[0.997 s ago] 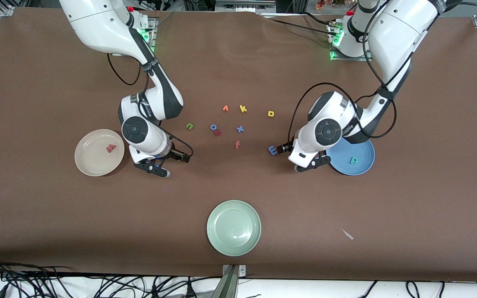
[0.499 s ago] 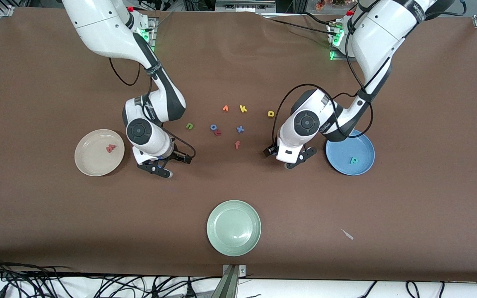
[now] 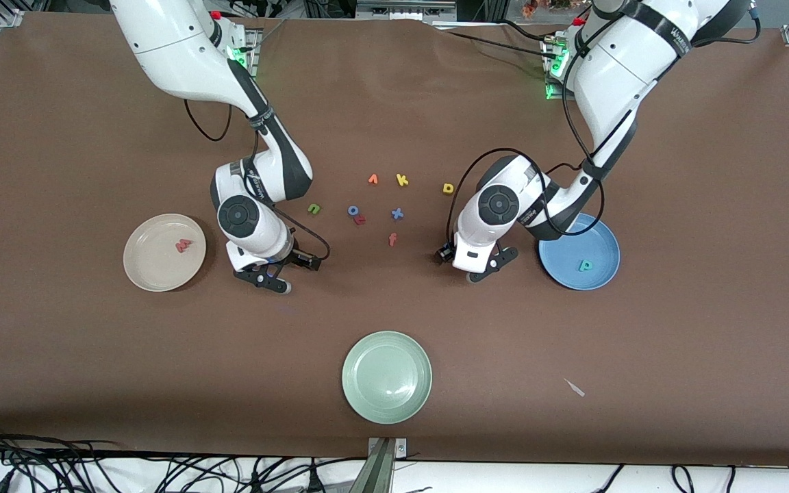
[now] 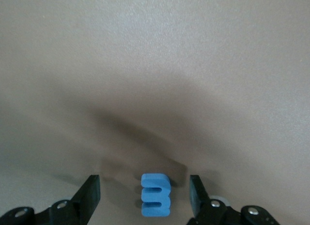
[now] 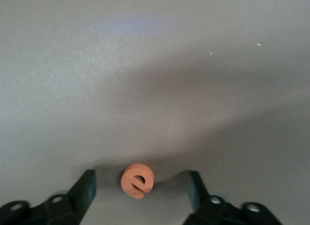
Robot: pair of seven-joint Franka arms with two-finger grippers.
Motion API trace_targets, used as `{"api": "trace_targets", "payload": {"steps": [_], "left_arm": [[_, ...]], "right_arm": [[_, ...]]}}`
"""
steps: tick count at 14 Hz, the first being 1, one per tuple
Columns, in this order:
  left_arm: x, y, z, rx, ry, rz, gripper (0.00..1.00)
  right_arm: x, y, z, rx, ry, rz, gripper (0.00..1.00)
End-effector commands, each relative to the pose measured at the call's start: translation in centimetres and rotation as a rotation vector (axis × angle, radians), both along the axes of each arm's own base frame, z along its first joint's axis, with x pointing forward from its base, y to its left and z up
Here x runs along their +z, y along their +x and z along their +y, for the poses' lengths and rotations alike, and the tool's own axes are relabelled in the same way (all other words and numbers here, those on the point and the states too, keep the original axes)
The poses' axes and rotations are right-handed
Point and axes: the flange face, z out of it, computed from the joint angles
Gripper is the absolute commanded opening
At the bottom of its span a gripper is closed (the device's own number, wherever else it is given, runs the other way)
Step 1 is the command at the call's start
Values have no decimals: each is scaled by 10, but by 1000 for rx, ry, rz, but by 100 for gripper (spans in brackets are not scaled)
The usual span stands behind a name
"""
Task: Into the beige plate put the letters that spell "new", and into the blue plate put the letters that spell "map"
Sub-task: 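Grasp the orange e with the right gripper while the left gripper grasps the blue m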
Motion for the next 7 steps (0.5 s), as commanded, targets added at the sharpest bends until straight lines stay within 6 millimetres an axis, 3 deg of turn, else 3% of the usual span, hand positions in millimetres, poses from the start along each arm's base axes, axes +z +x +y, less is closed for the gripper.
{"api": "trace_targets", "payload": {"steps": [1, 2, 5, 6, 7], "left_arm": [[-3, 0, -10, 12, 12, -15, 74], [-3, 1, -9, 14, 12, -15, 64], [-2, 1, -9, 7, 13, -17, 15], [-1, 1, -9, 5, 13, -19, 5], [-1, 2, -8, 3, 13, -18, 4]], "right_arm": [[-3, -5, 4, -13, 12, -5, 52], [-3, -5, 4, -14, 13, -5, 44], [-3, -6, 6, -24, 15, -3, 30], [-3, -6, 6, -23, 15, -3, 27], [0, -4, 6, -18, 17, -4, 23]]}}
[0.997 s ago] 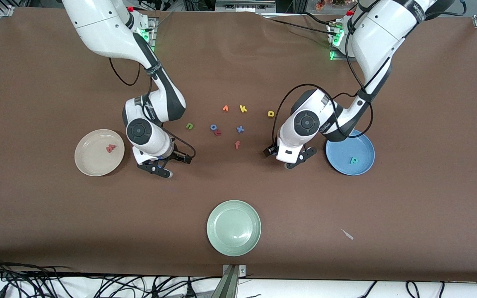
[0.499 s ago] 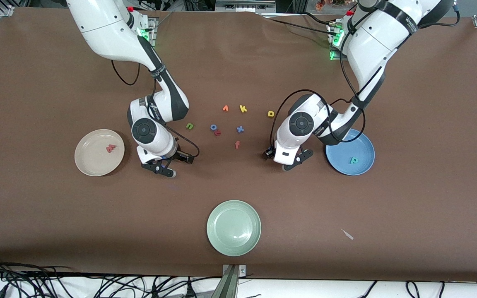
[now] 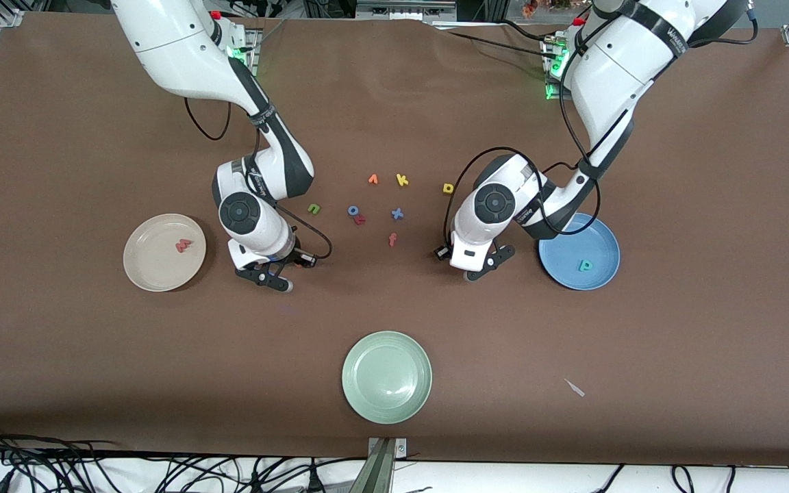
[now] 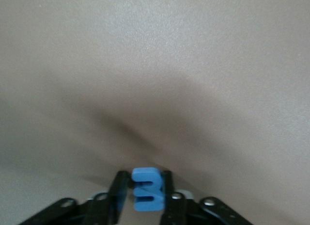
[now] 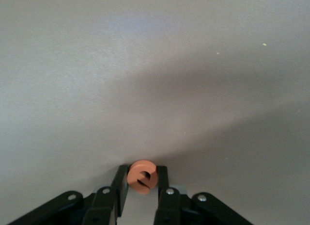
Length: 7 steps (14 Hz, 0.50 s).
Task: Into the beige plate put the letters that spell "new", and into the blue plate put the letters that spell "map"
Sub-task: 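Drop the e on the beige plate while the left gripper drops the m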
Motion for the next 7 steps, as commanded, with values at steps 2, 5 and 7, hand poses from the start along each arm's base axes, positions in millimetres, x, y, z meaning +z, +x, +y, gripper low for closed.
{"api": "trace_targets", "payload": {"steps": [2, 5, 7], "left_arm": [[1, 6, 1, -7, 16, -19, 1], [25, 27, 33, -64, 31, -34, 1], [46, 42, 63, -143, 53, -15, 1]], "right_arm": [[3, 2, -3, -1, 3, 19, 15], [24, 25, -37, 63, -13, 122, 12], [32, 32, -60, 157, -11, 123, 12]]}}
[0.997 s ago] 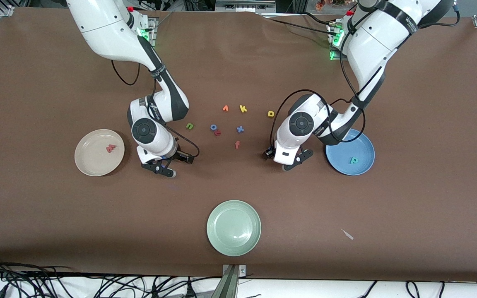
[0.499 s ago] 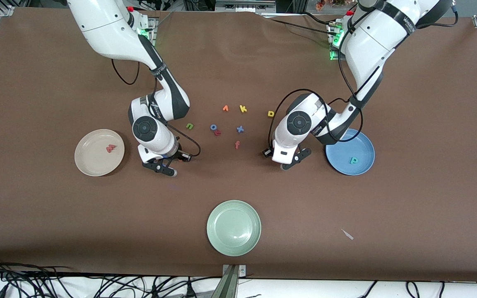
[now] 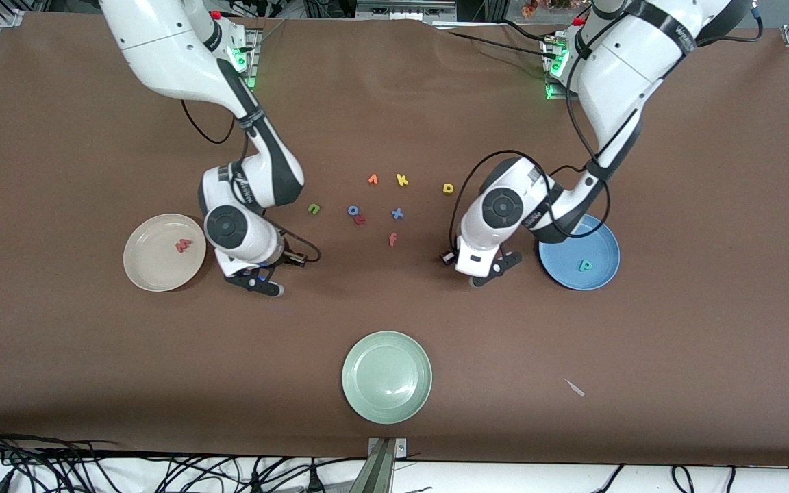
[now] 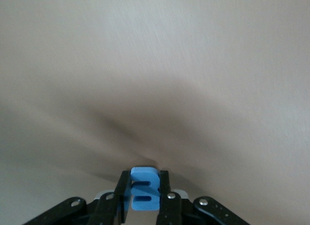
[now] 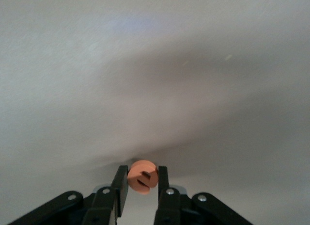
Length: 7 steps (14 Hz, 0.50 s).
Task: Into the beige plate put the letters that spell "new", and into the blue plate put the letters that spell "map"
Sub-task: 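Drop the e on the beige plate while the left gripper drops the m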
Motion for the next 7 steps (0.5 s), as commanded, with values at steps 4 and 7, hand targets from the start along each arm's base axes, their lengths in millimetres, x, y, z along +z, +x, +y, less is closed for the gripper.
{"api": "trace_targets", "payload": {"steps": [4, 7], "left_arm": [[57, 35, 95, -261, 74, 32, 1], [64, 41, 163, -497, 62, 133, 2]], "right_arm": [[41, 12, -84, 203, 4, 103, 12], [47, 13, -138, 279, -1, 166, 13]]}}
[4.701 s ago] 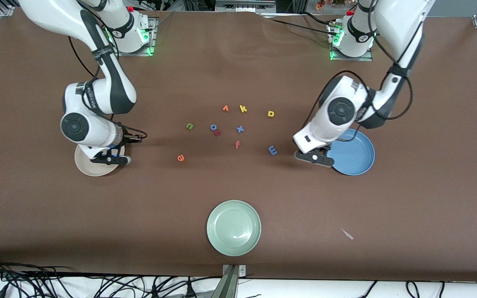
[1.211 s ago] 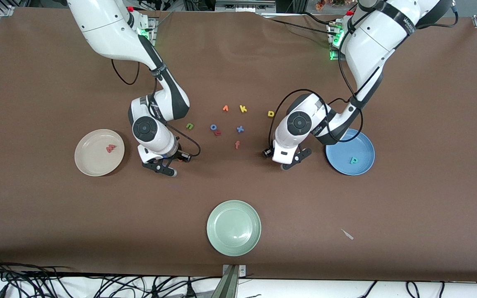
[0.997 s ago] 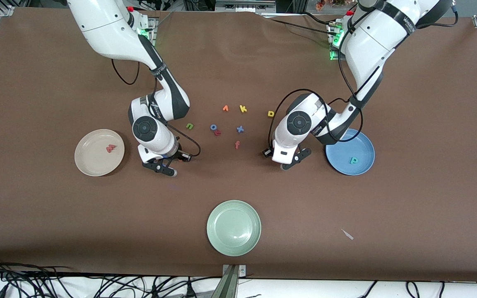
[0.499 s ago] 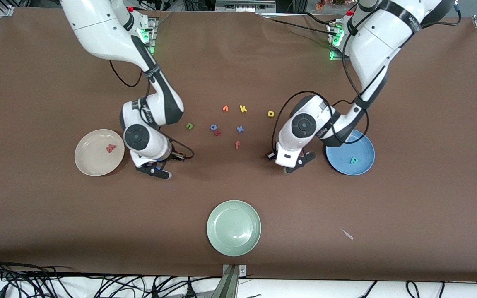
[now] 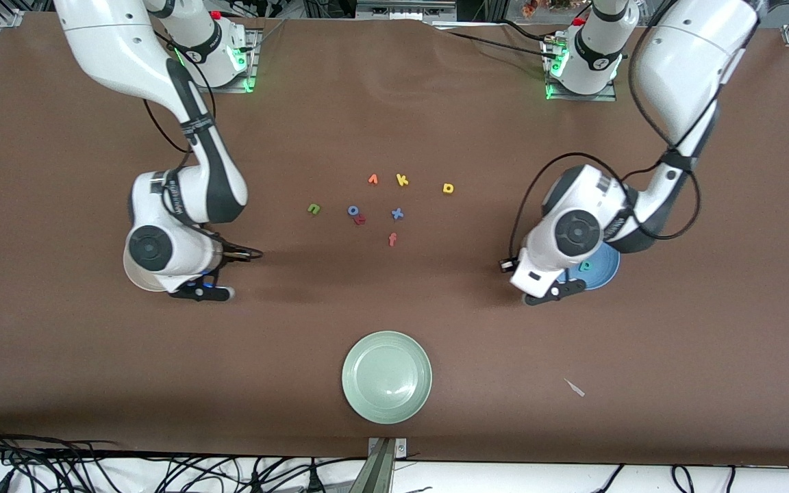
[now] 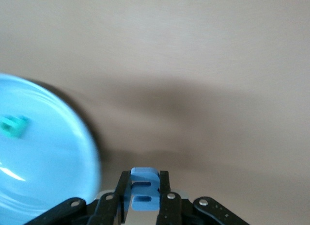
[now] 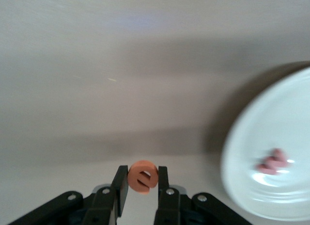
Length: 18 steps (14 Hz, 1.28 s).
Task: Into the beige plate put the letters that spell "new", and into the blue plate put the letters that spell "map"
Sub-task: 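Drop the e on the beige plate while the left gripper drops the m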
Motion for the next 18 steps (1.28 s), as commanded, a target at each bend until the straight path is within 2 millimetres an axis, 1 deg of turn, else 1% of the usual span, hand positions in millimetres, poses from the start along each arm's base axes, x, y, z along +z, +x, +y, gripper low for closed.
{"api": "trace_targets", "payload": {"steps": [1, 2, 3, 4, 5, 6, 7, 8, 9, 11, 12, 13, 14, 15, 16, 17, 18], "left_arm": [[11, -1, 65, -203, -6, 92, 2], [8, -3, 85, -237, -14, 127, 3], [2, -8, 100, -264, -23, 166, 7], [-3, -11, 118, -299, -39, 187, 8], [-12, -17, 132, -313, -52, 207, 8], [-19, -21, 143, -306, -59, 220, 8], [-21, -23, 144, -304, -59, 226, 9], [-26, -26, 143, -306, -61, 235, 12], [-34, -30, 142, -309, -68, 228, 26], [-50, -39, 146, -301, -83, 210, 61], [-49, -40, 145, -298, -84, 210, 84], [-43, -40, 138, -296, -98, 210, 99], [-34, -39, 124, -295, -116, 202, 100], [-26, -37, 121, -289, -121, 198, 100], [-14, -37, 109, -280, -128, 191, 100], [-2, -40, 95, -260, -122, 200, 100], [14, -45, 73, -238, -105, 200, 100]], "right_arm": [[10, -5, -40, 58, 11, 54, 13], [11, -5, -54, 58, 8, 69, 13], [13, -5, -71, 69, 6, 77, 13], [12, -4, -89, 96, 16, 83, 13], [9, -3, -110, 103, 24, 85, 13], [5, -1, -128, 104, 33, 83, 14], [0, -1, -133, 113, 37, 88, 22], [1, -1, -131, 116, 37, 88, 74], [5, 0, -128, 118, 39, 85, 100], [14, 0, -112, 118, 40, 80, 100], [18, -2, -105, 94, 39, 76, 100], [25, -3, -92, 79, 38, 71, 100], [30, -6, -79, 59, 39, 68, 100], [35, -10, -62, 40, 45, 63, 100], [37, -14, -44, 24, 47, 65, 100], [40, -19, -26, -13, 44, 61, 100], [42, -27, -6, -49, 42, 58, 100]]}}
